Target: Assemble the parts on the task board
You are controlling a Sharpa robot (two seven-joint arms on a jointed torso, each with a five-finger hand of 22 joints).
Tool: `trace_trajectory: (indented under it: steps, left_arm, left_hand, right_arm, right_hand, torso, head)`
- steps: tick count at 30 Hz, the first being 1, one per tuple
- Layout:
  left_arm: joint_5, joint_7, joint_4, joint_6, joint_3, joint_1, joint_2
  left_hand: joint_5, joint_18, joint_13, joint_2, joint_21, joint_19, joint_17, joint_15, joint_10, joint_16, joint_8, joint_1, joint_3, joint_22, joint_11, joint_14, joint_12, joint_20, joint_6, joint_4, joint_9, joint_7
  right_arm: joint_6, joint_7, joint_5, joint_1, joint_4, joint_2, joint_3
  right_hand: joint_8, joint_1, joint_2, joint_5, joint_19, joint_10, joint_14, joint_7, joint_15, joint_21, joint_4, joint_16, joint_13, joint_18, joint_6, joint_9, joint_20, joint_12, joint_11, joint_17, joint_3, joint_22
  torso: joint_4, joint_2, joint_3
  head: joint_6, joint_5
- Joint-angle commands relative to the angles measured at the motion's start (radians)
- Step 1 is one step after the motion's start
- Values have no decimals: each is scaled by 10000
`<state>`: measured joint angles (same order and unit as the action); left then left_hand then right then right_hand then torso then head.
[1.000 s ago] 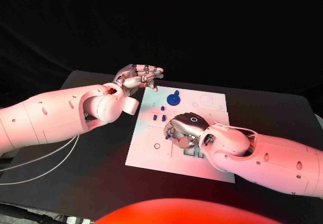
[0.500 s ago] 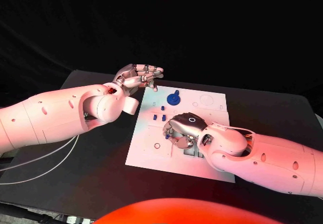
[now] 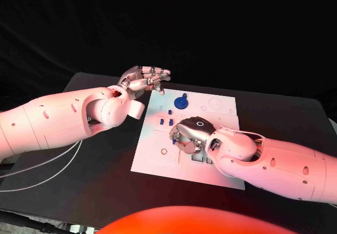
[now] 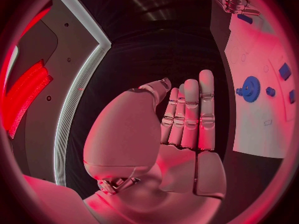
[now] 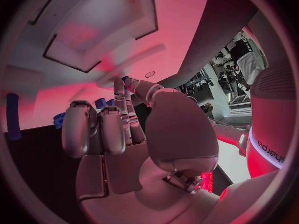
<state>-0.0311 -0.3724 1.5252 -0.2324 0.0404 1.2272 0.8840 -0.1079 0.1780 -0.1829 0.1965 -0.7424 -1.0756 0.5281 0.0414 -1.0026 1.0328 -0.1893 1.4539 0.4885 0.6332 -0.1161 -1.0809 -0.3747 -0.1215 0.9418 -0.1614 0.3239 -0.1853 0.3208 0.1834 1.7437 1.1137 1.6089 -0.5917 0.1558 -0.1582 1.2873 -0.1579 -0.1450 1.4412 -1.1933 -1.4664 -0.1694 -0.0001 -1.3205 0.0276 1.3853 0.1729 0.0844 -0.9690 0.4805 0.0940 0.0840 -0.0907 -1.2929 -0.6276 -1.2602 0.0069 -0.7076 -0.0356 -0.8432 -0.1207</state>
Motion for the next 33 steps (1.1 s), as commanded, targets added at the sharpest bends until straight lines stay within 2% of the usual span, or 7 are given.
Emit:
trace_trajectory:
  steps: [1,12,19,24,25,26,33]
  left_arm:
    - [-7,-39,30,186,-9,6,1]
    - [-8,-22,34,212,-7,6,39]
    - [-8,-18,44,234,-5,5,78]
    - [-8,-25,57,293,-4,5,89]
    - [-8,-32,62,314,-3,5,94]
    - [-8,-35,64,320,-3,5,96]
    - [-8,-51,55,384,-2,4,90]
  left_hand:
    - [38,57,-9,5,31,20,-10,-12,54,-8,-10,-39,1,-8,-8,80,-37,-31,-53,55,-17,16]
    - [38,57,-9,5,31,20,-10,-12,54,-8,-10,-39,1,-8,-8,80,-37,-31,-53,55,-17,16]
    - [38,57,-9,5,31,20,-10,-12,54,-8,-10,-39,1,-8,-8,80,-37,-31,-53,55,-17,16]
    - [39,58,-12,-4,38,18,-12,-12,58,-3,-19,-41,5,-13,-5,83,-54,-33,-53,60,-17,20]
    - [39,58,-12,-4,38,18,-12,-12,58,-3,-19,-41,5,-13,-5,83,-54,-33,-53,60,-17,20]
    - [39,58,-12,-4,38,18,-12,-12,58,-3,-19,-41,5,-13,-5,83,-54,-33,-53,60,-17,20]
    - [40,59,-14,-3,41,18,-14,-12,58,-1,-23,-44,4,-14,-4,86,-61,-34,-51,61,-16,23]
  right_arm:
    - [-245,187,-51,-43,-92,-67,43]
    - [733,110,49,-5,608,-721,6]
    - [1034,60,-352,311,1274,-1677,-142]
    - [599,-52,-1232,701,1480,-2426,-233]
    - [332,-120,-1589,851,1475,-2699,-252]
    - [208,-157,-1681,908,1461,-2821,-259]
    - [-416,-413,-1639,1097,1119,-3273,-274]
  right_hand:
    - [126,8,-149,47,-37,230,-493,-45,112,78,-69,36,-90,-121,160,-38,112,-93,-85,15,-23,39]
    - [339,-174,-451,245,-91,632,-451,30,155,114,-153,45,-75,-96,559,-120,199,-47,-108,85,59,53]
    - [274,-242,-491,337,-107,707,-459,40,154,128,-233,88,-53,-91,471,-89,201,11,-107,56,123,57]
    - [253,-287,-565,295,-178,998,-432,-21,210,248,-294,31,-114,-64,453,-80,228,-61,-180,186,184,182]
    - [299,-440,-701,-52,-259,1244,-411,-34,240,391,-414,8,-179,-27,553,-94,261,-107,-202,254,401,333]
    - [313,-442,-724,-93,-309,1342,-391,-48,246,482,-427,-31,-206,-5,582,-98,273,-125,-222,326,464,432]
    - [452,-475,-838,-244,-549,1881,-281,44,241,950,-593,-166,-342,106,903,-141,290,-91,-205,589,1186,903]
  torso:
    - [-7,-5,6]
    - [-14,2,15]
    - [-22,1,-1]
    - [-15,-1,-3]
    - [-14,6,-11]
    - [-14,6,-12]
    - [-33,22,-6]
  head:
    - [5,-7]
    - [55,41]
    - [143,137]
    - [203,257]
    - [218,295]
    - [218,295]
    - [308,358]
